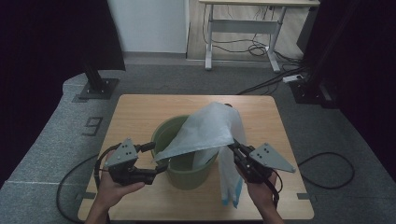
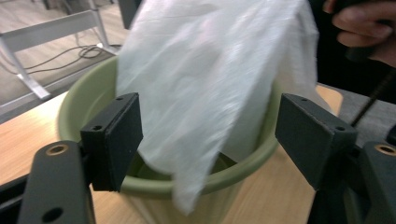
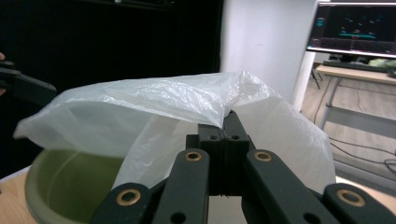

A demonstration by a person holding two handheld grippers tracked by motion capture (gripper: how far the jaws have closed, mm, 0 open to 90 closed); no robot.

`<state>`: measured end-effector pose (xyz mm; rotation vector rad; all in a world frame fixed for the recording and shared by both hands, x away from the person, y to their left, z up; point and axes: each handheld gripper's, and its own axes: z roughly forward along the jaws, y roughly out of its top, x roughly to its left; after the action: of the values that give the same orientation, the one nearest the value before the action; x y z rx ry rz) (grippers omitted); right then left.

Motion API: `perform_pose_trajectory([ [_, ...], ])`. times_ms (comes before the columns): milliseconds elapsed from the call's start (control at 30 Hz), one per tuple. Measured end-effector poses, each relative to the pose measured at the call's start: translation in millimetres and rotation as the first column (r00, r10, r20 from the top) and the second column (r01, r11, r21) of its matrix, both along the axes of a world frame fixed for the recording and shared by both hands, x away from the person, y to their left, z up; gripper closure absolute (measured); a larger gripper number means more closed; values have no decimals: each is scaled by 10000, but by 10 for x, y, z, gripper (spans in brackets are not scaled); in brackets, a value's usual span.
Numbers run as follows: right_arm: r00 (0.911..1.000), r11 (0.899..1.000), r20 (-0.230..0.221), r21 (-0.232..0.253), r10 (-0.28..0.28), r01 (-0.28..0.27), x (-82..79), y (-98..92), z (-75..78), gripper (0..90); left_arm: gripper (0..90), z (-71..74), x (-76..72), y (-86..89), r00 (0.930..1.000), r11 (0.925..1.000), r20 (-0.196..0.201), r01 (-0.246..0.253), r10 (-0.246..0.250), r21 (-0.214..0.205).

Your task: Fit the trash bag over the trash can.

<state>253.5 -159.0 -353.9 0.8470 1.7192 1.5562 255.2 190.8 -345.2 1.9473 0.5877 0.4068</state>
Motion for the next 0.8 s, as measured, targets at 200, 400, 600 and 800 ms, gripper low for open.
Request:
perform_pose_trajectory([
  [200,9987,9980,112,-402,489,-484,2,196,57,885,279,10,60,-160,9999,9997,103,40,-42,260],
  [400,9980,9950,-89,-780,625,-630,27,240,-18,885,451,10,106,-246,9998,9999,128,163,-162,-44],
  [600,9983,9968,-355,-635,467,-488,57,137,-103,885,403,52,98,-243,9995,9998,271,-140,144,-132],
  [800,9993,9991,-278,-351,230,-240,29,-13,-98,885,670,57,107,-278,9982,9982,135,593,-593,-54],
])
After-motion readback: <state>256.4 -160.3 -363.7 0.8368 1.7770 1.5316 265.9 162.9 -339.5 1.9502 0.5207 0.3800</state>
